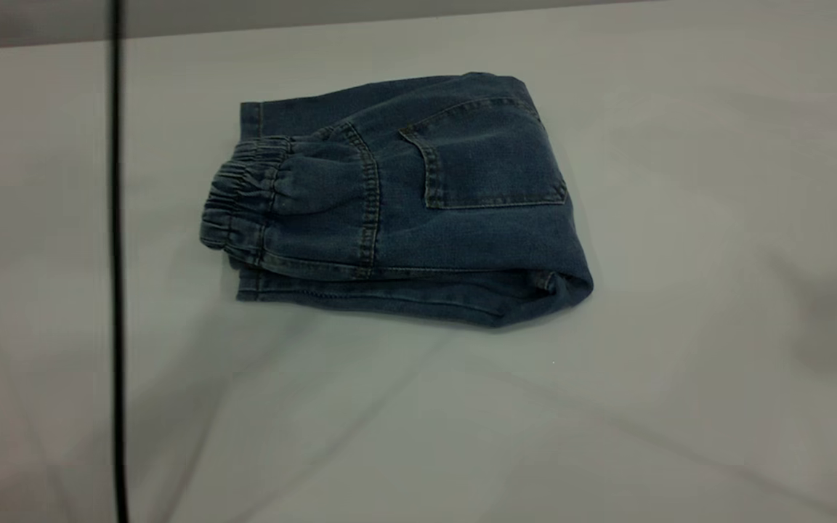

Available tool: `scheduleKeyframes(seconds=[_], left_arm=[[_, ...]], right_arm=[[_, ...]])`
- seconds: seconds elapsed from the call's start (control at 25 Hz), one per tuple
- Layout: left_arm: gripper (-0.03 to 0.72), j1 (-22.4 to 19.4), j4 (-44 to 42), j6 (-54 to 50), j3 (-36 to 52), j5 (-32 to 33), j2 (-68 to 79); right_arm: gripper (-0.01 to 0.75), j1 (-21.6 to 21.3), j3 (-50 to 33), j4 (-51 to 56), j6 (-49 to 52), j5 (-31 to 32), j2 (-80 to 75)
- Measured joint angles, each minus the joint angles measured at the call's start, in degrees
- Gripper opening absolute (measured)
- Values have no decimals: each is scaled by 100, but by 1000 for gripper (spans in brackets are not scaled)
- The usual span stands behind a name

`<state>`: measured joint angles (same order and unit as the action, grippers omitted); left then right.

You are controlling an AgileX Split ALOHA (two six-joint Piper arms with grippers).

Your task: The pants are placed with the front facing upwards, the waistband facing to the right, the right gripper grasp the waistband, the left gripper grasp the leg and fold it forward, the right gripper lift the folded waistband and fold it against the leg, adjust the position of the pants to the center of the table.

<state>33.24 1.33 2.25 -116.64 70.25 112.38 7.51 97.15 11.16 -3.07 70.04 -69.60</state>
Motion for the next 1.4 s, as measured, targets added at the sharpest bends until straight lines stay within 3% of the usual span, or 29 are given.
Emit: scheduleKeyframes(seconds=[0.28,0.48,0.88,1.16,1.4], left_arm=[[526,0,-397,13,120,5,-1578],[526,0,-434,13,792,-2,-2775],[526,0,-489,24,3337,-14,-5757],[526,0,-1060,7,5127,-14,-7779],[526,0,-1016,-192,6137,-21,-8923]], right_arm=[[496,0,-1077,248,36,0,1214],[496,0,-1927,450,64,-103,2163],[495,0,-3507,970,-52,-325,3866],[494,0,-4508,941,-362,-487,4787],[493,-6,-5301,753,-683,-569,5697]])
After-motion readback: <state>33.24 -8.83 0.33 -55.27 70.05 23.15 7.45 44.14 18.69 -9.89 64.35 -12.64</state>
